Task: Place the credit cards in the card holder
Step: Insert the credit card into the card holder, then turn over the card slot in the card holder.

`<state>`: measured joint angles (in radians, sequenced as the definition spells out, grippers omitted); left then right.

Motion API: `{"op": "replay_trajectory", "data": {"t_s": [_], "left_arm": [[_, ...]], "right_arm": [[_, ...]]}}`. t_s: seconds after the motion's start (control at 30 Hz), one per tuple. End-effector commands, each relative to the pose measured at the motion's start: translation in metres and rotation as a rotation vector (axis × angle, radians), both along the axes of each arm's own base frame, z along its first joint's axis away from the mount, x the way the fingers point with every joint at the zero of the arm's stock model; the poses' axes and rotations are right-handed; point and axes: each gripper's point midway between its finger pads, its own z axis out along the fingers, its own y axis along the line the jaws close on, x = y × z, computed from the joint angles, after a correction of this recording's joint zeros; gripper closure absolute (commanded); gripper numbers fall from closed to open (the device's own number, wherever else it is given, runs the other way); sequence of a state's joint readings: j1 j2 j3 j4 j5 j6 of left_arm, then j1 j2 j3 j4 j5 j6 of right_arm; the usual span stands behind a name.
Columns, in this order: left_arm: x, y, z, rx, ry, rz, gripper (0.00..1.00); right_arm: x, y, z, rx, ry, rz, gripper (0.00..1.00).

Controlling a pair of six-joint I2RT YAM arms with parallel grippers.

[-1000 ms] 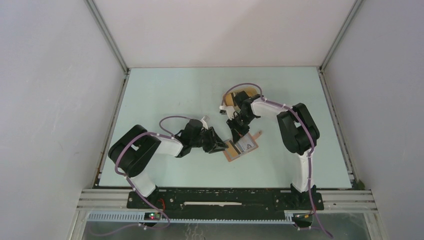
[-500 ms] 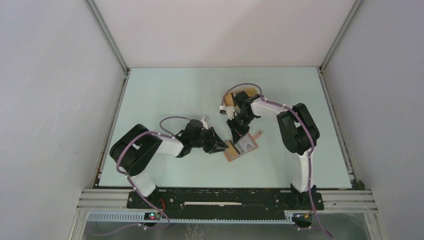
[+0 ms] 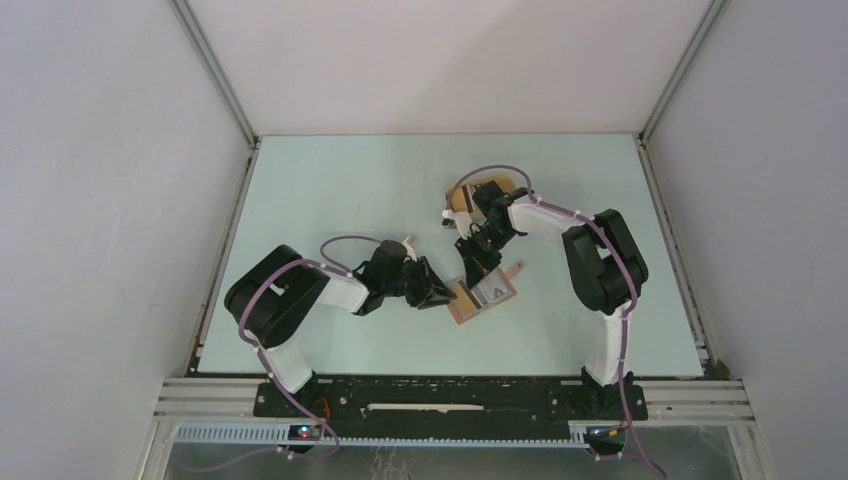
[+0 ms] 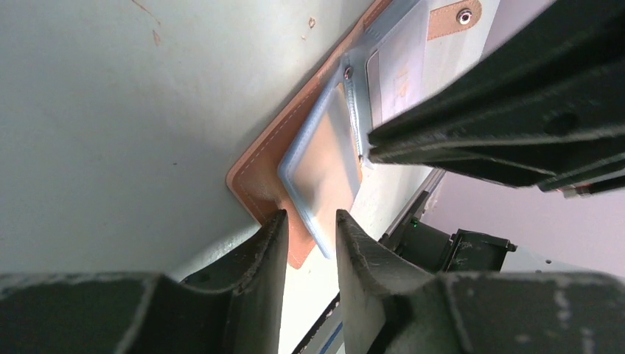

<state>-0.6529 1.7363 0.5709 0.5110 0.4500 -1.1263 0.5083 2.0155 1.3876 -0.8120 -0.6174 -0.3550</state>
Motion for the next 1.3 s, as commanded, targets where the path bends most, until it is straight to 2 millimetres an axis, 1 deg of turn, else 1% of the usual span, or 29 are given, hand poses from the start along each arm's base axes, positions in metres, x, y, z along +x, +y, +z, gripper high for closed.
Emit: {"op": "replay_trajectory", "data": {"t_s": [0.0,0.1,0.23,0.6,0.73,0.93,1.17,1.27], "left_arm": [[0.011,-0.005,0.008,-0.020,-0.032,0.009,0.65],[0.011,-0.004,0.009,-0.018,-0.034,0.008,0.65],[0.012,-0.004,0.010,-0.020,-0.041,0.008,0.65],[0.009,0.000,0.013,-0.016,-0.053,0.017,0.64],[0.009,0.003,0.017,-0.019,-0.068,0.024,0.63],[0.006,0.007,0.023,-0.023,-0.084,0.037,0.63],[0.007,0.002,0.031,-0.060,-0.092,0.038,0.66],[0.009,0.000,0.030,-0.064,-0.085,0.034,0.66]], "right_arm": [[-0.010,-0.002,0.037,0.078,-0.068,0.060,0.83],[-0.016,-0.010,0.034,0.056,-0.078,0.077,0.83],[-0.021,-0.016,0.022,0.019,-0.057,0.075,0.85],[-0.024,-0.016,-0.018,-0.102,-0.018,0.078,0.88],[-0.026,-0.020,-0.031,-0.158,-0.001,0.081,0.89],[-0.027,-0.022,-0.036,-0.180,0.004,0.078,0.89],[-0.028,-0.021,-0.032,-0.148,0.029,0.075,0.89],[-0.028,-0.020,-0.030,-0.137,0.037,0.073,0.89]]}}
